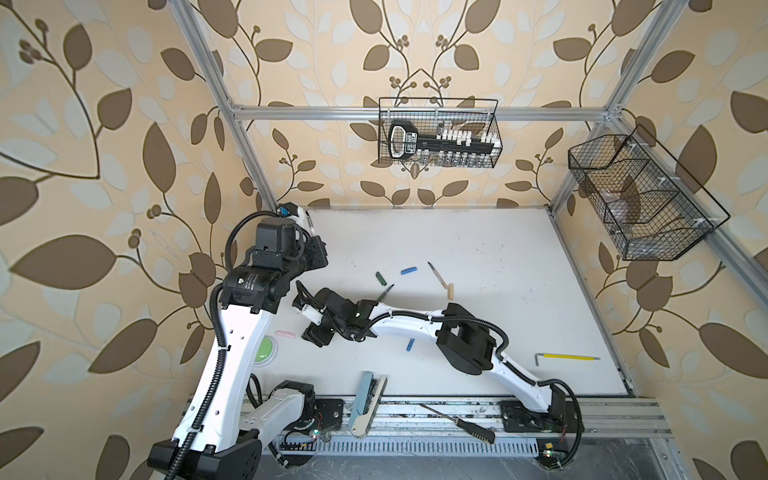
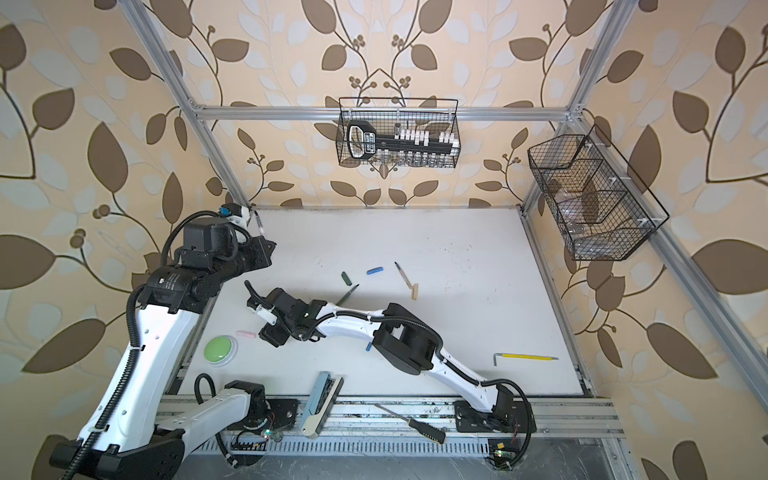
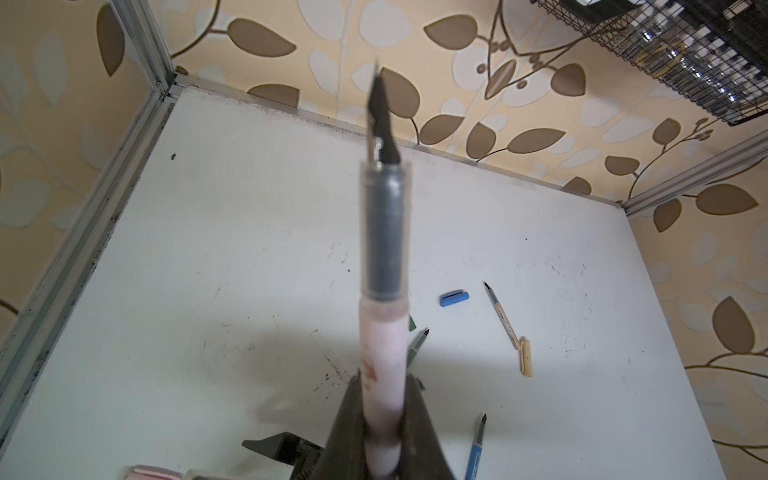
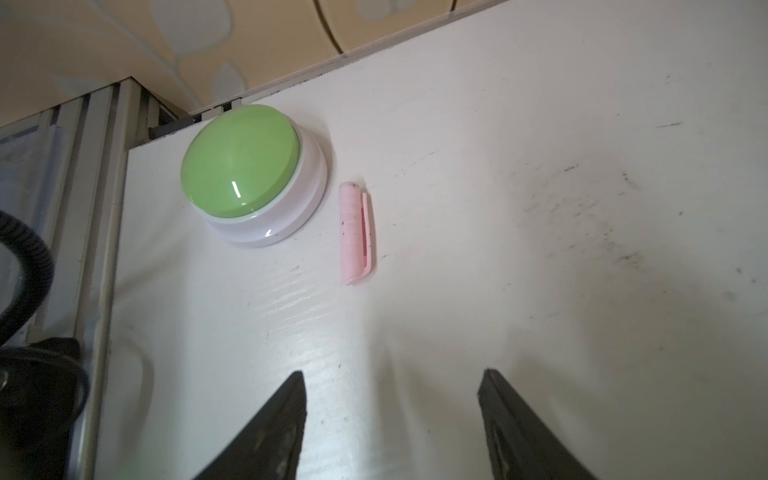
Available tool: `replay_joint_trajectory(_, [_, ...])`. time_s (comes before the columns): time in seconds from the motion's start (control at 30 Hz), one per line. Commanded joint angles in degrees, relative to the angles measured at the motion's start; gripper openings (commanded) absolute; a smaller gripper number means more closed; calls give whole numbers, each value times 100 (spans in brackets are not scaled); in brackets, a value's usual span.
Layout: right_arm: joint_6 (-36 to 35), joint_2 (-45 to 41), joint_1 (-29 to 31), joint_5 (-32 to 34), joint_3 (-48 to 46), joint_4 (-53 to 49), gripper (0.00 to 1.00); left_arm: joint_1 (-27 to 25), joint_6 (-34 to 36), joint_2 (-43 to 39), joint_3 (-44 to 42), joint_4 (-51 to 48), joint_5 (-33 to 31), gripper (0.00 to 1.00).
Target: Insert the pens into the pen caps
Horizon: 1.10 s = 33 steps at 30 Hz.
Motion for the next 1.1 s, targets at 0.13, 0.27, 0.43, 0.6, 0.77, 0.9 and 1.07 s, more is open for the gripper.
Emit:
replay_joint_trajectory(0.13, [146,759,179,327,1051,-614,70,26,-21,-146,-141,198,364,10])
replay_joint_trajectory(0.27, [308,1031,190,335,1400,-689,71,26,5,-197,-240,189,375,11])
replay_joint_trajectory(0.43, [500,1235,258,332,1609,-655,71,26,11,-335,-417,210,488,11])
replay_joint_trajectory(0.6, [677,1482,356,443,1893,-607,72,26,8,-500,-636,192,556,12])
replay_joint_trajectory(0.77, [888,1707,357,481,2049,-526,71,26,10,-632,-766,208,724,12])
replay_joint_trajectory(0.9, [992,1813,357,589,2094,-542,70,26,26,-723,-821,180,801,12])
replay_joint_trajectory(1.07, [1008,2003,347,526,2258,-515,65,26,73,-803,-866,153,867,12])
